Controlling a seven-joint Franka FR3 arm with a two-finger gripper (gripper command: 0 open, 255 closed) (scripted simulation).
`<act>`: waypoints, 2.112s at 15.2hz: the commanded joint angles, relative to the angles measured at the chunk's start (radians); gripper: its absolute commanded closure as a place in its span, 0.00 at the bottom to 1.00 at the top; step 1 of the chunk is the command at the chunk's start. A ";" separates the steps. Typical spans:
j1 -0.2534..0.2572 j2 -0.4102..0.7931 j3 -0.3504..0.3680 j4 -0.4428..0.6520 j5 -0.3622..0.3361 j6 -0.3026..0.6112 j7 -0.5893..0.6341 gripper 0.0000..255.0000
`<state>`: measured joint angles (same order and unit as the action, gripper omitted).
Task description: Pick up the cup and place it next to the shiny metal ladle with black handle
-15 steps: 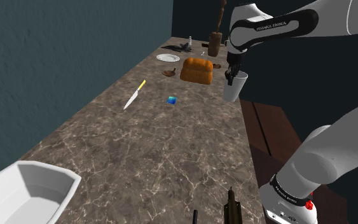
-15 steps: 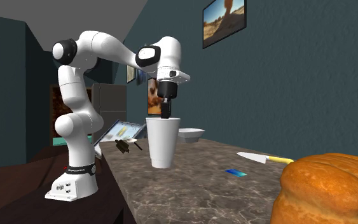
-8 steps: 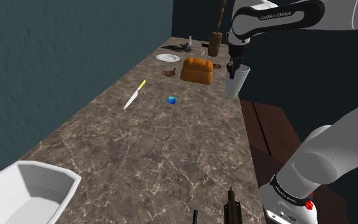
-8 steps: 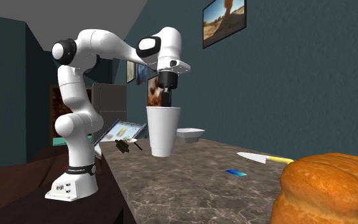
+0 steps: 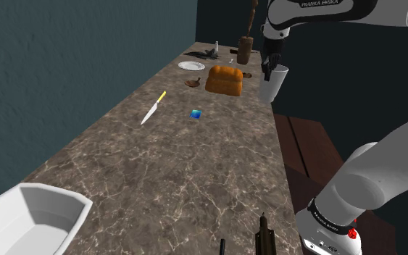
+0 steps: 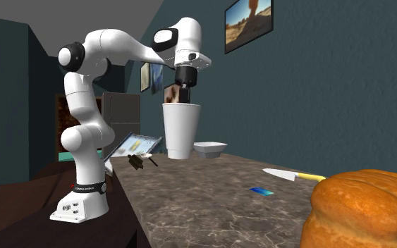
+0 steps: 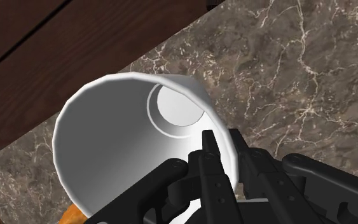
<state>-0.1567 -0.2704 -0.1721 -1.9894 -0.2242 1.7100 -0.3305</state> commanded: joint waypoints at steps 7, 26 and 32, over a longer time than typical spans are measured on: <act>0.002 0.010 0.006 0.120 0.005 -0.109 -0.017 1.00; 0.123 -0.110 0.239 0.079 0.086 -0.249 0.307 1.00; 0.173 -0.104 0.344 0.096 0.136 -0.279 0.455 1.00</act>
<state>0.0083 -0.3788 0.1549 -1.9055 -0.0961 1.4423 0.0996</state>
